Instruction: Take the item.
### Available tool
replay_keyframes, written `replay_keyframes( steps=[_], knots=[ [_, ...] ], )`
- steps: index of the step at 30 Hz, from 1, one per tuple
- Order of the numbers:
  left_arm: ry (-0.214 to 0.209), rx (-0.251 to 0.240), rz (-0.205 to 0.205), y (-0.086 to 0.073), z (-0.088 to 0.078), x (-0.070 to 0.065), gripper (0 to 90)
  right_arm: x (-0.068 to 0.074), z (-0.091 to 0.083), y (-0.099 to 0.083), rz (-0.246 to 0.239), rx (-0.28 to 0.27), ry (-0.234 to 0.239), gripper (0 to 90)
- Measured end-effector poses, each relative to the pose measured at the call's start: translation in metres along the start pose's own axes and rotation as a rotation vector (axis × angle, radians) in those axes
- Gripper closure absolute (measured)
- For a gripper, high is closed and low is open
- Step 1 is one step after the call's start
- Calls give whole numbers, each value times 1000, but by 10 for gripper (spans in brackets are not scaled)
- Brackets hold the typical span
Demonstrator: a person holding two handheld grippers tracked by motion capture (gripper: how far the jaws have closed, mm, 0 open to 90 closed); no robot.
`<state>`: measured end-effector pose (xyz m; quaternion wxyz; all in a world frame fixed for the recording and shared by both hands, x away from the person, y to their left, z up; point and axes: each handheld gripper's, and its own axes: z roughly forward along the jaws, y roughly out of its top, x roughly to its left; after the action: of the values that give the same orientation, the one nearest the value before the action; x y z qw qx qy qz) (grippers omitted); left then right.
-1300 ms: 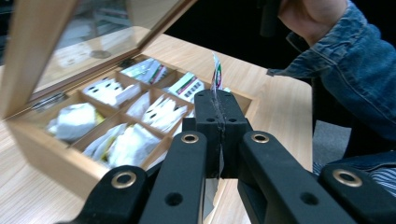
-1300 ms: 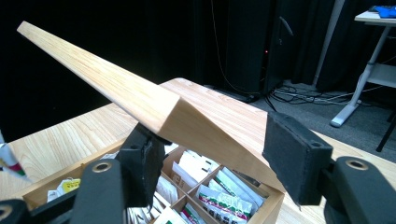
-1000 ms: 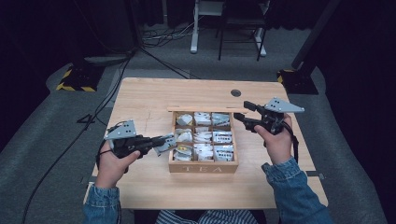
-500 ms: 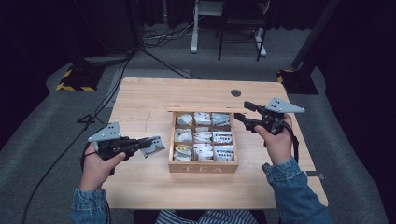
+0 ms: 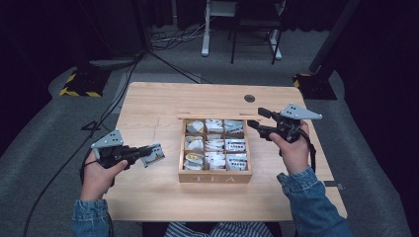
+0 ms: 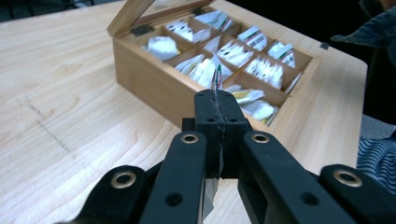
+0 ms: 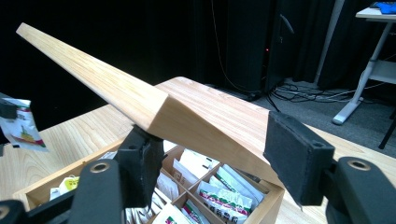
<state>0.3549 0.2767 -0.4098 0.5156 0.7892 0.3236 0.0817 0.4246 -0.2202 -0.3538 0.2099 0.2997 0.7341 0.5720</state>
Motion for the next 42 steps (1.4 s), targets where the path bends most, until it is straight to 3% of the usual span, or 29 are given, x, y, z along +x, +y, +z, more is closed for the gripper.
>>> replay_keyframes(
  steps=[7, 9, 10, 15, 22, 31, 37, 39, 40, 42],
  knots=[
    [24, -15, -53, -10, 6, 12, 896, 0, 0, 0, 2, 1, 2, 383],
    [31, -28, -96, -15, 10, 19, 896, 0, 0, -1, 1, 3, 2, 382],
    [31, -28, -96, -15, 10, 19, 897, 0, 0, -1, 1, 3, 2, 382],
    [39, 0, -137, -26, 22, 31, 897, 1, -1, -2, 1, 4, 2, 380],
    [45, 2, -190, -37, 30, 42, 896, 2, -1, -3, -2, 10, 1, 369],
    [51, 37, -211, -44, 41, 47, 894, 2, -1, -3, -5, 12, 0, 369],
    [63, 33, -216, -45, 43, 48, 884, 2, -1, -3, -5, 17, 2, 369],
    [92, 34, -210, -46, 43, 49, 843, 2, -1, -3, -4, 16, 3, 369],
    [92, 34, -210, -46, 43, 49, 784, 2, -1, -3, -4, 16, 3, 369],
    [136, 26, -206, -46, 45, 50, 638, 3, -1, -3, -7, 19, 1, 369]
  ],
)
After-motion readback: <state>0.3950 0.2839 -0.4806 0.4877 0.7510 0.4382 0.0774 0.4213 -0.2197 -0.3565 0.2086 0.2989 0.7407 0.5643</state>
